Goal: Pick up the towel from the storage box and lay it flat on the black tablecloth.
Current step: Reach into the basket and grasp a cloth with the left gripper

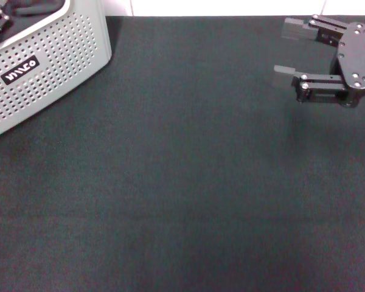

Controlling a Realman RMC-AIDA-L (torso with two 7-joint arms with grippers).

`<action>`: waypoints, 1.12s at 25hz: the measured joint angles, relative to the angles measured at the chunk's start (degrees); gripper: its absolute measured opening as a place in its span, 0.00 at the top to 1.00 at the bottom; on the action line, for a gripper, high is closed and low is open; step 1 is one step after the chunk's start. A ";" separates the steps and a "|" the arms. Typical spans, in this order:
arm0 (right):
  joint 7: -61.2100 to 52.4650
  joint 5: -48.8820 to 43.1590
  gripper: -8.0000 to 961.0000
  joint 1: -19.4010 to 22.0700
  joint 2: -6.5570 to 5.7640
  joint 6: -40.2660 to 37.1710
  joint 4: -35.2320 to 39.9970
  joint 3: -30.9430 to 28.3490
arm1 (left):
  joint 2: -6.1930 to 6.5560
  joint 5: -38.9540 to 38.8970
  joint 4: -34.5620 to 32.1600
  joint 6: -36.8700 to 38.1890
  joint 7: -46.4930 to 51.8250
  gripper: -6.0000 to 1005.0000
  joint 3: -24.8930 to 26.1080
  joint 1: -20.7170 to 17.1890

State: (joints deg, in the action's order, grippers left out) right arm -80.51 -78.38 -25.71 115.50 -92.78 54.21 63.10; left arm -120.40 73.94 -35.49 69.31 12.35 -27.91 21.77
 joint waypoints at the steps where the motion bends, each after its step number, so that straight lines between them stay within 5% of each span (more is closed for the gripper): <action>1: 0.00 0.00 0.11 -0.15 0.06 0.02 -0.08 0.00 | -0.03 -0.42 0.02 -0.58 -1.29 0.20 0.00 0.01; 16: 0.01 0.28 0.11 -0.22 0.24 0.06 -0.26 0.05 | -0.38 -7.08 0.11 -0.83 -11.50 0.20 -0.81 -1.30; 28: 0.01 0.47 0.10 0.22 0.12 -0.61 -0.37 0.00 | -0.36 -15.18 -6.82 -4.83 -11.76 0.20 -16.55 -7.06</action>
State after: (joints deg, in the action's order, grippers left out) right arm -80.51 -77.91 -25.49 115.61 -93.39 53.84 63.10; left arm -120.76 58.76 -42.30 64.48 0.59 -44.46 14.72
